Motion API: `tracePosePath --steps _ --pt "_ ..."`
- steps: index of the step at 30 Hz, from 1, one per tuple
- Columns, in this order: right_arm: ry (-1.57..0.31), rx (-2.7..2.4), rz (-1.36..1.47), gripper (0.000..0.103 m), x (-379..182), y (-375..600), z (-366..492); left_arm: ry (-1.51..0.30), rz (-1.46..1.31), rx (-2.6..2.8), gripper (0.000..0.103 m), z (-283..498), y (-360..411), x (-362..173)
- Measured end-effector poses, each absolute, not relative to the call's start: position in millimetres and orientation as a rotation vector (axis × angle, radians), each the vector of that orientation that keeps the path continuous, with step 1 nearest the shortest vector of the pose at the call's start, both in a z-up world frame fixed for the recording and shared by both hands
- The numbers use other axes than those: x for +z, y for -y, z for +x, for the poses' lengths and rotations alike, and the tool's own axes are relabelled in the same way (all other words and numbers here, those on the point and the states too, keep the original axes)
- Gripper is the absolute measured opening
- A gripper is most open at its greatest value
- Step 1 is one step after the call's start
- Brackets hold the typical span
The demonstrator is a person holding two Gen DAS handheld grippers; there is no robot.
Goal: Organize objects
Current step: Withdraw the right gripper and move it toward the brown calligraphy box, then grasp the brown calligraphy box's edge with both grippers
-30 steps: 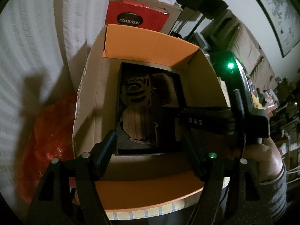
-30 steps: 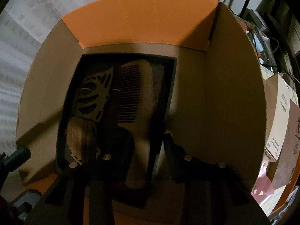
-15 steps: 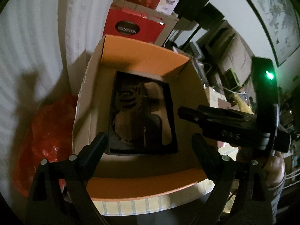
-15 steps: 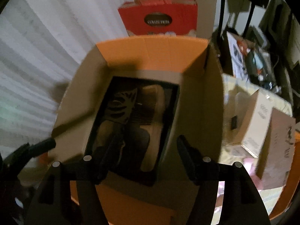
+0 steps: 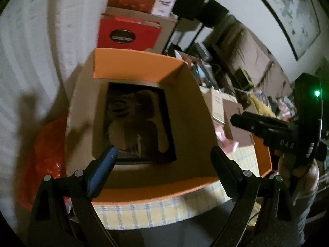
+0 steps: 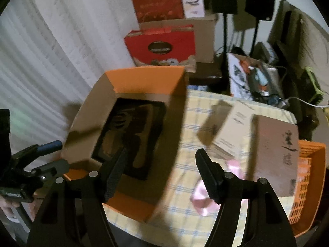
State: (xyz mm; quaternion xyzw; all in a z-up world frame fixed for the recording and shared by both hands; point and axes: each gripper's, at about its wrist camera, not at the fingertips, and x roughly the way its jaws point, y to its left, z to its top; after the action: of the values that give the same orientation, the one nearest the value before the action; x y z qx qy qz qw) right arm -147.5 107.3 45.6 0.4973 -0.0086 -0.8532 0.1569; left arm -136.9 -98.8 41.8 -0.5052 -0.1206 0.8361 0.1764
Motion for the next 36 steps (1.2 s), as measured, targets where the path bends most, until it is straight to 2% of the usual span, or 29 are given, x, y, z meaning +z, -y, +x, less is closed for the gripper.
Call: tracePosePath --steps 10,24,36 --pt "0.023 -2.541 1.417 0.071 45 -164 -122 0.185 -1.373 2.392 0.090 -125 38 52" --pt "0.059 -2.669 1.436 0.071 41 -235 -103 0.105 -1.359 2.337 0.092 -131 -48 45" --pt "0.141 -2.707 1.515 0.071 16 -298 -110 0.089 -1.412 2.268 0.091 -155 -120 18"
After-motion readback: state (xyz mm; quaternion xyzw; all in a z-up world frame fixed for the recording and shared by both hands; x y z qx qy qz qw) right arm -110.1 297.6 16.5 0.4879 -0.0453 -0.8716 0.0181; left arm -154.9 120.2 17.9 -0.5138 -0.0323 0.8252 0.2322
